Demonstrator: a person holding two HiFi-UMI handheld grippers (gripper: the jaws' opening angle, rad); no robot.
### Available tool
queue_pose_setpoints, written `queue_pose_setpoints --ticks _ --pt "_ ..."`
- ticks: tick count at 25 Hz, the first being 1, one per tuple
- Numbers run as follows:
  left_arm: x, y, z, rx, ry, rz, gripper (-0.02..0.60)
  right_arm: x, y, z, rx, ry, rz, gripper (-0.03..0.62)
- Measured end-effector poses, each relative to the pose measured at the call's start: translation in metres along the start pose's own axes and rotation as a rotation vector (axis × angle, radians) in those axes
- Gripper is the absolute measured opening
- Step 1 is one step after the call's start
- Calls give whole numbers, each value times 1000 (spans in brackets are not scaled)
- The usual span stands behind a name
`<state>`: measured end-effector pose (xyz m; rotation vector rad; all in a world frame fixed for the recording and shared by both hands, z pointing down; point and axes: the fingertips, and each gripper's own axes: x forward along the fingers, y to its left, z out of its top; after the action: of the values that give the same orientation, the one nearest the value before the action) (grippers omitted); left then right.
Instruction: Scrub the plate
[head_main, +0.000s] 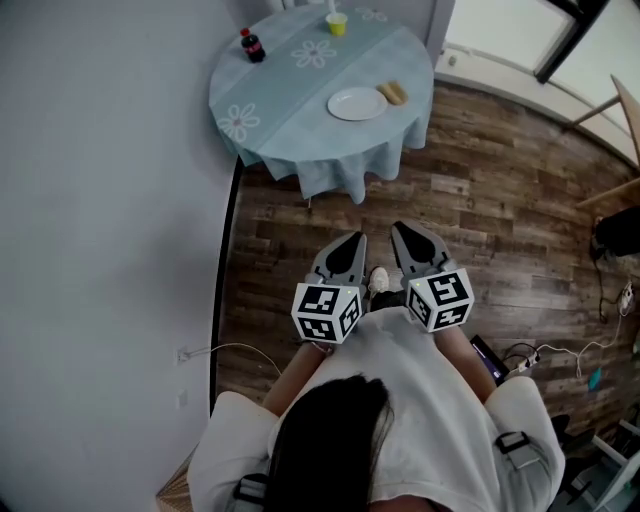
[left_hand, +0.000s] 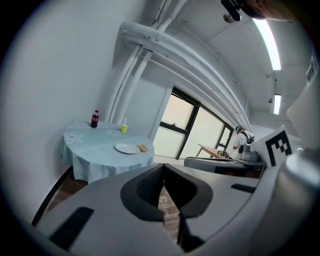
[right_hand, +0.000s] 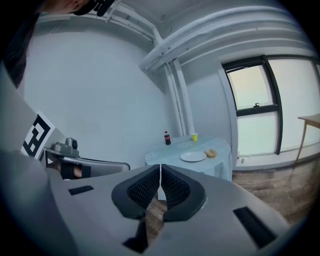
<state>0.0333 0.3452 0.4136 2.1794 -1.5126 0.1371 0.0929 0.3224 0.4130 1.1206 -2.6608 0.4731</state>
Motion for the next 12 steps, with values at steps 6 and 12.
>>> queue_pose_setpoints --ticks 6,12 --pt "39 -2 10 -14 -4 35 8 20 -34 10 -30 23 49 35" --pt "73 0 13 -29 8 61 9 34 -67 17 -40 28 71 35"
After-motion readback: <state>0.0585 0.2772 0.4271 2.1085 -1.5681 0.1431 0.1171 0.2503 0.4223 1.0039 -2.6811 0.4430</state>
